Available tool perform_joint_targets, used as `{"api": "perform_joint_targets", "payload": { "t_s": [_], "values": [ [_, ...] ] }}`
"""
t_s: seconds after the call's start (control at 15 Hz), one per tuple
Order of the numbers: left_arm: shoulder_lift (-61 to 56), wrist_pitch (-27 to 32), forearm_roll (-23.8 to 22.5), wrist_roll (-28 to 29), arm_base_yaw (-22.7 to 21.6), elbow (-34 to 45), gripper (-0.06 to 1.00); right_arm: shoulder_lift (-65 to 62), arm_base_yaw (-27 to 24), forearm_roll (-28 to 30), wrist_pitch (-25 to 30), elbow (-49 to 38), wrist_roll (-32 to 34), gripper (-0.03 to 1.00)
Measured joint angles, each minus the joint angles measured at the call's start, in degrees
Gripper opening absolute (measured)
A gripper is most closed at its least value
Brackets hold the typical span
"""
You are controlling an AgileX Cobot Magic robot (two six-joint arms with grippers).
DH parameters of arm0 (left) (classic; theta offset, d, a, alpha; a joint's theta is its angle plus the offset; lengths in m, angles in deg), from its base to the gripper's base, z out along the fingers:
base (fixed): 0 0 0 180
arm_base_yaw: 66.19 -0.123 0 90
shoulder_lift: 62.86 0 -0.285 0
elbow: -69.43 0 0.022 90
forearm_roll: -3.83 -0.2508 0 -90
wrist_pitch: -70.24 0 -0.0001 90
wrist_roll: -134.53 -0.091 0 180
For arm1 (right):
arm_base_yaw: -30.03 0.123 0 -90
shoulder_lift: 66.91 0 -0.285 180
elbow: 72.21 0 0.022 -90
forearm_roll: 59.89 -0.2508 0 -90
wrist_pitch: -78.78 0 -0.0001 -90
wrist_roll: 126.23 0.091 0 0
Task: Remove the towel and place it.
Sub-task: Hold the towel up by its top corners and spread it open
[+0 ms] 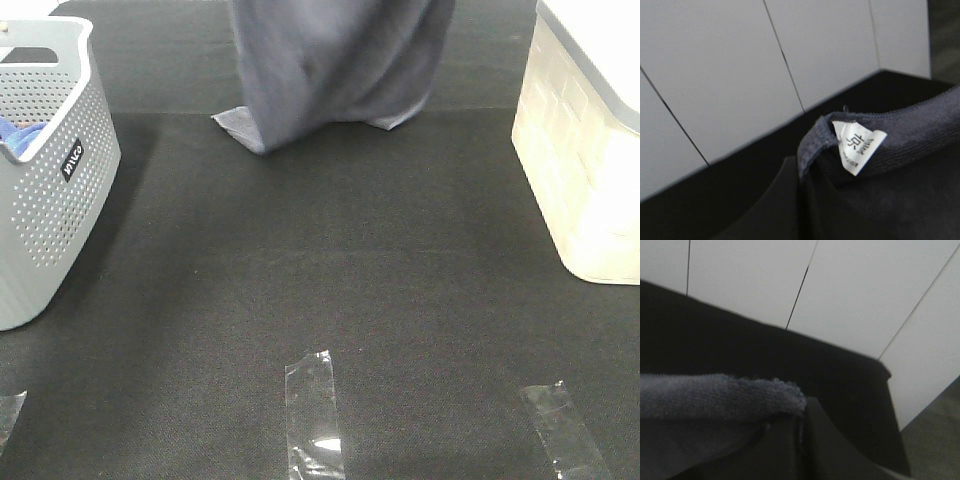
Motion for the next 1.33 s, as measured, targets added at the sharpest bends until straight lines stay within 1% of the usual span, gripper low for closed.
{"api": "perform_joint_targets", "payload": {
  "t_s": [0.07,0.2,0.27,0.33,0.4,0.47,0.53,0.6,0.73,0.87,1.0,1.13,1.33],
  "values": [
    [0.0,8.8,0.0,0.0,0.0,0.1,0.00,0.0,0.0,-3.1,3.8,-1.0,0.0,0.00],
    [-0.5,23.7,-0.5,0.6,0.0,0.1,0.00,0.0,0.0,-10.3,13.0,-2.4,-2.3,0.00],
    [-1.1,30.1,-1.4,3.0,0.0,0.1,0.00,0.0,0.0,-14.3,18.4,-2.4,-4.8,0.00],
    [-1.8,36.2,-3.2,7.3,0.0,0.1,0.00,0.1,0.0,-18.9,23.1,-2.5,-7.3,0.00],
    [-2.6,41.1,-5.2,11.7,0.0,0.1,0.00,0.1,0.0,-22.5,27.7,-2.5,-9.6,0.00],
    [-3.1,45.0,-6.9,15.6,0.0,0.1,0.00,0.1,0.0,-24.6,31.5,-2.5,-10.7,0.00],
    [-3.2,48.8,-8.0,18.4,0.0,0.1,0.00,0.1,0.0,-25.7,34.9,-2.5,-11.3,0.00],
    [-3.2,51.9,-8.4,19.9,0.0,0.1,0.00,0.1,0.0,-26.1,36.5,-2.5,-11.6,0.00],
    [-3.3,52.9,-8.8,22.6,0.0,0.1,0.00,-0.1,0.0,-27.5,36.8,-3.2,-11.6,0.00],
    [-4.7,52.9,-8.9,24.6,0.0,1.9,0.00,-1.5,0.0,-30.2,36.8,-7.3,-11.6,0.00],
    [-8.9,52.9,-8.7,25.1,0.0,8.5,0.00,-4.6,0.0,-30.5,37.1,-13.8,-11.6,0.00],
    [-13.3,53.0,-8.3,25.3,0.5,16.8,0.00,-8.5,0.0,-30.6,37.1,-20.5,-11.6,0.00],
    [-19.5,53.1,-7.9,25.5,3.6,28.5,0.00,-15.6,0.0,-30.7,37.1,-29.3,-11.6,0.00]
  ]
}}
